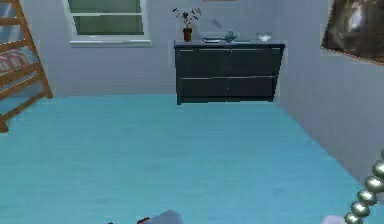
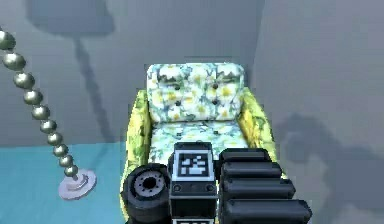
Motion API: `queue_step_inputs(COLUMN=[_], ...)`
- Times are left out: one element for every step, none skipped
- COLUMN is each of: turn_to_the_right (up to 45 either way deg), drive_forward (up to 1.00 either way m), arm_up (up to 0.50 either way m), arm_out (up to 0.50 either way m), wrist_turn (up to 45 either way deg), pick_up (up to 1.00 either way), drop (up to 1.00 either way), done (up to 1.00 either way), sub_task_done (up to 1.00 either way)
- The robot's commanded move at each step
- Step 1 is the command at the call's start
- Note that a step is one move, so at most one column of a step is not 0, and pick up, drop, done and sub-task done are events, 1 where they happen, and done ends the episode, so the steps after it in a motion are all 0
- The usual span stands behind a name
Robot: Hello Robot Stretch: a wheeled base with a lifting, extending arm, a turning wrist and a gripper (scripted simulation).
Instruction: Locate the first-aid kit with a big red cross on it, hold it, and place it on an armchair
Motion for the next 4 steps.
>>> queue_step_inputs(turn_to_the_right=[-45.0,-33.0,-45.0,-45.0], drive_forward=[0.0,0.0,0.0,0.0], arm_up=[0.0,0.0,0.0,0.0], arm_out=[0.0,0.0,0.0,0.0], wrist_turn=[0.0,0.0,0.0,0.0], pick_up=[0.0,0.0,0.0,0.0], drop=[0.0,0.0,0.0,0.0], done=[0.0,0.0,0.0,0.0], sub_task_done=[0.0,0.0,0.0,0.0])
